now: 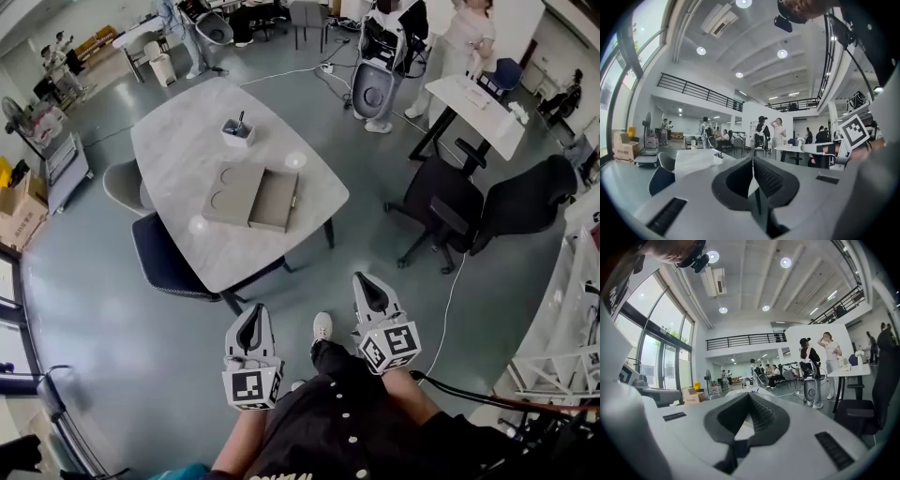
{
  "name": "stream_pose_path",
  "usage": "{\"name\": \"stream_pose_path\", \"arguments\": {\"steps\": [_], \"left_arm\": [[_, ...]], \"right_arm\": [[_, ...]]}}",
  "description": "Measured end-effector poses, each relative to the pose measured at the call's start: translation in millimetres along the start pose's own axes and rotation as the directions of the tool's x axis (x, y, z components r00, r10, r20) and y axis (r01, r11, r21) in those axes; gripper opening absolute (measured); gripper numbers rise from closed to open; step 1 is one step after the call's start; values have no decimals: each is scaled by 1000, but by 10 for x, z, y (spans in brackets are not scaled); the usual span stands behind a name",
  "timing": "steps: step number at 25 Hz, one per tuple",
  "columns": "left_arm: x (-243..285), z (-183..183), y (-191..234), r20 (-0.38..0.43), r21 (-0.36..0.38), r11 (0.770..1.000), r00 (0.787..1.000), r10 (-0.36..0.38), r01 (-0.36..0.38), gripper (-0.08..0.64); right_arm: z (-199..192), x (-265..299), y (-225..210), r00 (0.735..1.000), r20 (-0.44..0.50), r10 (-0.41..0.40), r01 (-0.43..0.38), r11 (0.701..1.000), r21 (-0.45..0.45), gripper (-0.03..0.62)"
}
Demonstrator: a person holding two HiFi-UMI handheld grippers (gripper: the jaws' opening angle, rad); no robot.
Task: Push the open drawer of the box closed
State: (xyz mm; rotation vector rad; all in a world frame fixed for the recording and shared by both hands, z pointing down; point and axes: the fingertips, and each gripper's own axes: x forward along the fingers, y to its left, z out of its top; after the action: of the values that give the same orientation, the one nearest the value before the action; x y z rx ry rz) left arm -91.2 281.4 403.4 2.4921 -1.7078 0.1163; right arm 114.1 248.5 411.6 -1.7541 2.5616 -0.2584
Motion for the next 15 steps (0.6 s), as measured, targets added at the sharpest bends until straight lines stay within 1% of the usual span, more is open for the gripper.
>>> {"name": "stream_pose_path", "arguments": {"steps": [10,15], "left_arm": [[938,208,238,-13,3,998,998,59,-59,17],[1311,240,329,-19,5,996,995,94,-94,17]], "right_arm": [[202,936,-523,999,-22,42,-42,999,6,-3],[194,1302,-768,998,-36,61,-60,998,19,-3]]}}
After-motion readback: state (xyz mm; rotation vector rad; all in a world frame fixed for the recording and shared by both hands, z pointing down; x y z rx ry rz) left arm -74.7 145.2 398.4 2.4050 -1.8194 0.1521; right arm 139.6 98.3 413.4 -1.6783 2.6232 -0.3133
